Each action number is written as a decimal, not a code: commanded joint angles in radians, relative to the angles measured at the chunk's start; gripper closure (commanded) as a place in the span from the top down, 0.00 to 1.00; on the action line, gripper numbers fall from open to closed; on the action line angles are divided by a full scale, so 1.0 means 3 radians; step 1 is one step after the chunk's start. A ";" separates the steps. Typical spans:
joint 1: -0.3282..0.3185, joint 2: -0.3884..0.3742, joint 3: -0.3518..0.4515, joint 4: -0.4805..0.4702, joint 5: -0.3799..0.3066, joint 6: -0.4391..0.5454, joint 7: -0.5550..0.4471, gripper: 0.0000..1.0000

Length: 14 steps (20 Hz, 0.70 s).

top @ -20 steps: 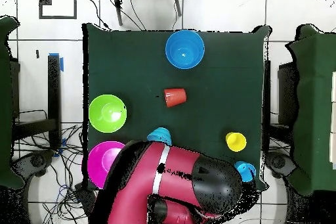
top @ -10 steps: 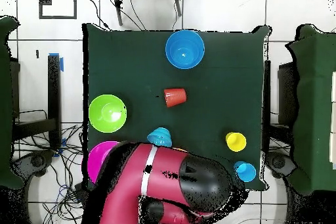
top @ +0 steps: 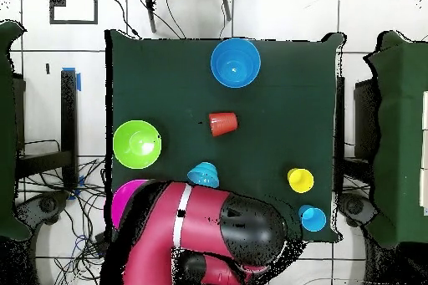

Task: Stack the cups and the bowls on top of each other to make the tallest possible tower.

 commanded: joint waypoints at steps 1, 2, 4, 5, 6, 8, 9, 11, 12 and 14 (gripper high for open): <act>-0.0065 -0.0060 0.0366 -0.0419 0.0135 0.0344 0.0535 1.00; -0.0085 -0.0124 0.0364 -0.0380 0.0125 0.0395 0.0520 1.00; -0.0114 -0.0259 0.0367 -0.0297 0.0100 0.0498 0.0492 1.00; -0.0131 -0.0337 0.0374 -0.0255 0.0091 0.0563 0.0480 1.00; -0.0140 -0.0373 0.0377 -0.0243 0.0091 0.0603 0.0475 1.00; -0.0166 -0.0477 0.0386 -0.0211 0.0085 0.0717 0.0456 1.00; -0.0186 -0.0538 0.0397 -0.0183 0.0074 0.0766 0.0452 1.00; -0.0203 -0.0639 0.0405 -0.0150 0.0060 0.0860 0.0441 1.00; -0.0207 -0.0678 0.0404 -0.0153 0.0063 0.0918 0.0432 1.00; -0.0218 -0.0797 0.0407 -0.0146 0.0073 0.1069 0.0414 1.00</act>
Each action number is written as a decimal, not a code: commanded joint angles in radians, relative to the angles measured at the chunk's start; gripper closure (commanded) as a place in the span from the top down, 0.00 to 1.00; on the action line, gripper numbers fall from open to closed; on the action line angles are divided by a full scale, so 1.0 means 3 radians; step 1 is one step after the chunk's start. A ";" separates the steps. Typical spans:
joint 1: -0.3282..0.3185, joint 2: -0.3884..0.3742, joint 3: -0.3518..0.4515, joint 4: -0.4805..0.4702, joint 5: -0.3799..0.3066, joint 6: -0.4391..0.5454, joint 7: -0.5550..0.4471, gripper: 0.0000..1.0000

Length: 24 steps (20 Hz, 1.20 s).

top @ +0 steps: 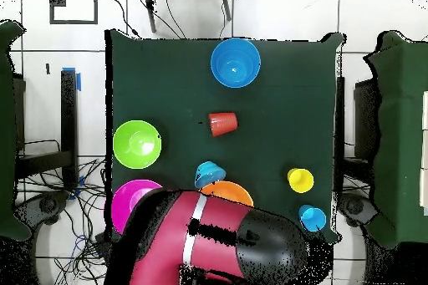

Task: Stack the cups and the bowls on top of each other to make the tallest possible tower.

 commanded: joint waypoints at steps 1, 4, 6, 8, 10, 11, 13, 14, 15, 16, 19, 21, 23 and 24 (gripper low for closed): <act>-0.0050 -0.0388 0.0396 -0.0195 0.0099 0.0545 0.0442 1.00; -0.0014 -0.0480 0.0399 -0.0144 0.0130 0.0603 0.0513 1.00; -0.0028 -0.0523 0.0440 -0.0129 0.0137 0.0653 0.0541 1.00; -0.0030 -0.0548 0.0460 -0.0126 0.0145 0.0675 0.0565 1.00; -0.0007 -0.0590 0.0459 -0.0121 0.0164 0.0701 0.0587 1.00; 0.0014 -0.0641 0.0452 -0.0120 0.0187 0.0765 0.0588 1.00; 0.0065 -0.0771 0.0419 -0.0101 0.0221 0.0944 0.0572 1.00; 0.0099 -0.0812 0.0399 -0.0093 0.0232 0.1000 0.0571 1.00; 0.0142 -0.0880 0.0379 -0.0095 0.0254 0.1094 0.0570 1.00; 0.0184 -0.0918 0.0366 -0.0099 0.0276 0.1155 0.0582 1.00; 0.0287 -0.1029 0.0347 -0.0123 0.0348 0.1333 0.0628 1.00; 0.0350 -0.1092 0.0359 -0.0125 0.0412 0.1412 0.0685 1.00; 0.0371 -0.1151 0.0390 -0.0185 0.0413 0.1534 0.0627 1.00; 0.0368 -0.1189 0.0416 -0.0217 0.0399 0.1585 0.0577 1.00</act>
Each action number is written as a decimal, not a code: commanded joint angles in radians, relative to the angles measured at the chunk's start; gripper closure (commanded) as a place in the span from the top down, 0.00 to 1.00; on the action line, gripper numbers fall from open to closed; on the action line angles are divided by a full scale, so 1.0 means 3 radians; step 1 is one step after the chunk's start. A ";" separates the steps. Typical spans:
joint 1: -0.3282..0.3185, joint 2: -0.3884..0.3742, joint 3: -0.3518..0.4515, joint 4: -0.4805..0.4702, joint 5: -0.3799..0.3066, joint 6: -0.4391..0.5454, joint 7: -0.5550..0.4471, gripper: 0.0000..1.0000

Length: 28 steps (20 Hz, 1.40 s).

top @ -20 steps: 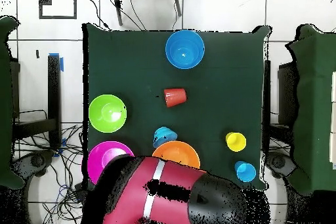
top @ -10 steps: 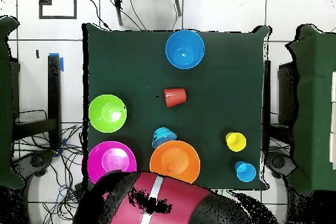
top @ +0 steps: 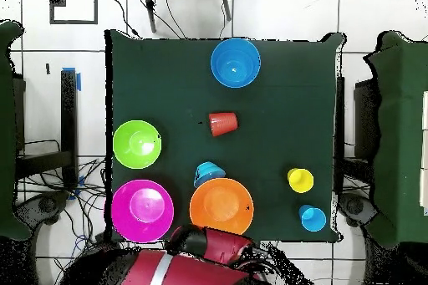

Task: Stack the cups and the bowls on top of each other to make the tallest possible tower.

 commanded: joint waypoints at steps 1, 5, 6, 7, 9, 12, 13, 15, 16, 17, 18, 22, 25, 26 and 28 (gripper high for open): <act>0.0102 -0.0273 0.0423 -0.0269 0.0262 0.0487 0.0559 1.00; 0.0114 -0.0468 0.0403 -0.0280 0.0326 0.0787 0.0557 1.00; 0.0130 -0.0501 0.0382 -0.0287 0.0319 0.0834 0.0544 1.00; 0.0147 -0.0535 0.0361 -0.0293 0.0313 0.0881 0.0531 1.00; 0.0166 -0.0578 0.0328 -0.0323 0.0288 0.0903 0.0499 1.00; 0.0141 -0.0667 0.0348 -0.0315 0.0280 0.0980 0.0472 1.00; 0.0117 -0.0716 0.0365 -0.0299 0.0270 0.1000 0.0451 1.00; 0.0089 -0.0772 0.0391 -0.0289 0.0283 0.1072 0.0444 1.00; 0.0077 -0.0782 0.0403 -0.0298 0.0292 0.1103 0.0442 1.00; 0.0048 -0.0815 0.0430 -0.0293 0.0313 0.1150 0.0438 1.00; 0.0043 -0.0817 0.0430 -0.0323 0.0318 0.1195 0.0434 1.00; 0.0035 -0.0838 0.0444 -0.0358 0.0310 0.1260 0.0411 1.00; -0.0016 -0.0718 0.0500 -0.0437 0.0323 0.1198 0.0390 1.00; -0.0024 -0.0668 0.0505 -0.0485 0.0319 0.1177 0.0385 1.00; -0.0034 -0.0528 0.0506 -0.0619 0.0293 0.1113 0.0367 1.00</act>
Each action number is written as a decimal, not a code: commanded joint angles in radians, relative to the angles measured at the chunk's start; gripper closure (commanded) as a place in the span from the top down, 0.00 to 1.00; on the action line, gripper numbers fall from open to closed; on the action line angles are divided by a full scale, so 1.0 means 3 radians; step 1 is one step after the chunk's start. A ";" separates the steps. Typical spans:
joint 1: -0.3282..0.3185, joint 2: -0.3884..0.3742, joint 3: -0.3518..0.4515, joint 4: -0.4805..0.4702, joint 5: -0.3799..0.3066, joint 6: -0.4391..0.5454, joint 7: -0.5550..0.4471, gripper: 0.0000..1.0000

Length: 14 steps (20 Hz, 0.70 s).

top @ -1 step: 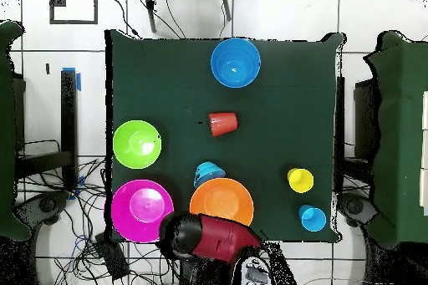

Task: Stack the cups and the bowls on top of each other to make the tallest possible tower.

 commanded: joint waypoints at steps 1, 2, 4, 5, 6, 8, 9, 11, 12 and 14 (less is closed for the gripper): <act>-0.0101 0.0375 0.0381 -0.0565 0.0159 0.0082 0.0357 1.00; -0.0125 0.0417 0.0400 -0.0593 0.0166 0.0072 0.0350 1.00; -0.0149 0.0527 0.0407 -0.0662 0.0157 0.0020 0.0350 1.00; -0.0152 0.0586 0.0400 -0.0684 0.0130 -0.0058 0.0349 1.00; -0.0156 0.0622 0.0399 -0.0699 0.0112 -0.0109 0.0351 1.00; -0.0156 0.0718 0.0382 -0.0723 0.0053 -0.0265 0.0359 1.00; -0.0152 0.0789 0.0358 -0.0757 0.0017 -0.0325 0.0357 1.00; -0.0164 0.0903 0.0338 -0.0811 -0.0030 -0.0426 0.0349 1.00; -0.0182 0.0935 0.0344 -0.0818 -0.0034 -0.0468 0.0352 1.00; -0.0241 0.1091 0.0376 -0.0851 -0.0051 -0.0696 0.0366 1.00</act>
